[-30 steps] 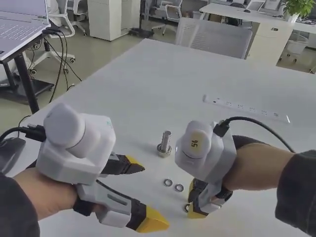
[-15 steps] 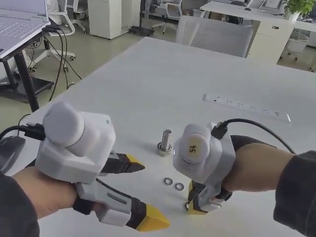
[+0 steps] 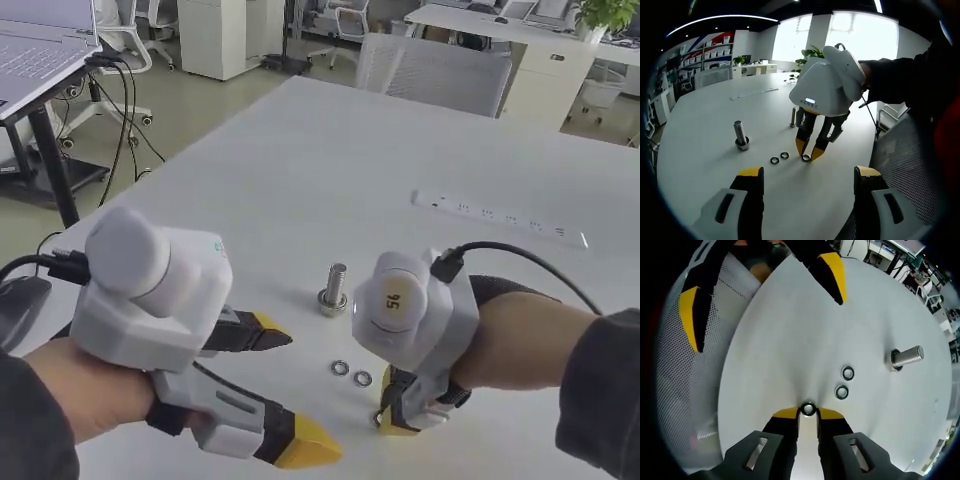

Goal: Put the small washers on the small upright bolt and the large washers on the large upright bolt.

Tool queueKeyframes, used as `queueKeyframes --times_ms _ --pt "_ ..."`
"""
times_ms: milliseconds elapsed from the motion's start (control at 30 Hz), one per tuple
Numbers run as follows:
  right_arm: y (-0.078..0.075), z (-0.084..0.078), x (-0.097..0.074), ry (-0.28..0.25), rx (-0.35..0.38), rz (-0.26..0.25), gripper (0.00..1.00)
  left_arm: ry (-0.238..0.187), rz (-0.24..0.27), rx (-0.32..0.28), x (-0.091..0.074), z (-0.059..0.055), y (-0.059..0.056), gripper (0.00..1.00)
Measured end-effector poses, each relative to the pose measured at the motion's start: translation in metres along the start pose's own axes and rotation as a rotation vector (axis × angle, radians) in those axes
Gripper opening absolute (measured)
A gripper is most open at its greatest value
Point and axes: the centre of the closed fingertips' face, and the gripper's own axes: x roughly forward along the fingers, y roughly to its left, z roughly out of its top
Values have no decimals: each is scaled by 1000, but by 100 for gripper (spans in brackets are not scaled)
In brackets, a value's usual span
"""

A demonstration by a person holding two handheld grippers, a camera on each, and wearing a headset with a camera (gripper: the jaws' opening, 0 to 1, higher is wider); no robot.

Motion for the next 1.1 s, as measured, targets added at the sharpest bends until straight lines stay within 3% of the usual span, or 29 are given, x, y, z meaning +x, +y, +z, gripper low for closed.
queueKeyframes --times_ms 300,1100 --pt "0 -7 -4 0 26 2 15 3 -6 -1 0 -1 -1 73" --pt "-15 -63 -27 -3 170 -34 15 10 -9 -2 3 2 3 73"
